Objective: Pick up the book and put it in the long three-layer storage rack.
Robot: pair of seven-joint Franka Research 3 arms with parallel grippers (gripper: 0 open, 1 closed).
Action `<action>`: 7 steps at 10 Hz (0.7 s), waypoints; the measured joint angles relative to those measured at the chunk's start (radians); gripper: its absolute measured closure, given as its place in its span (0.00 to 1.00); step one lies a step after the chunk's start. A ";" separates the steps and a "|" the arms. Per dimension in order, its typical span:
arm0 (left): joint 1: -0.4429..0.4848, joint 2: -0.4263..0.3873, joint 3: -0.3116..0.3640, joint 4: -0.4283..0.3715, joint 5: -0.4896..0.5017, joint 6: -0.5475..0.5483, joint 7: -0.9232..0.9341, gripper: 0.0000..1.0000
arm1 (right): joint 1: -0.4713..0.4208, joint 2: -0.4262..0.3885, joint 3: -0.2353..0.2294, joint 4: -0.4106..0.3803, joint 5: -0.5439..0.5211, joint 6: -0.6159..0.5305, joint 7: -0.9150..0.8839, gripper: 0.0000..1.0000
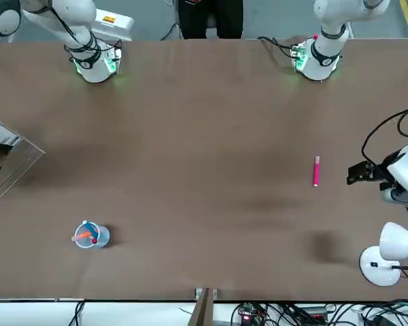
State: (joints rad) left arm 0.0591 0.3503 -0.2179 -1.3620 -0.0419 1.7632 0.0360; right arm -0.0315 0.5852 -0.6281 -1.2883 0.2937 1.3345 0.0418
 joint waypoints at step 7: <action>0.037 -0.203 0.006 -0.178 0.001 -0.040 -0.036 0.00 | -0.004 0.019 -0.001 0.004 -0.003 -0.013 0.025 0.82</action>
State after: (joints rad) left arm 0.0962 0.1470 -0.2120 -1.5401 -0.0414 1.7230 0.0001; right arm -0.0359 0.6040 -0.6289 -1.2844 0.2910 1.3218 0.0664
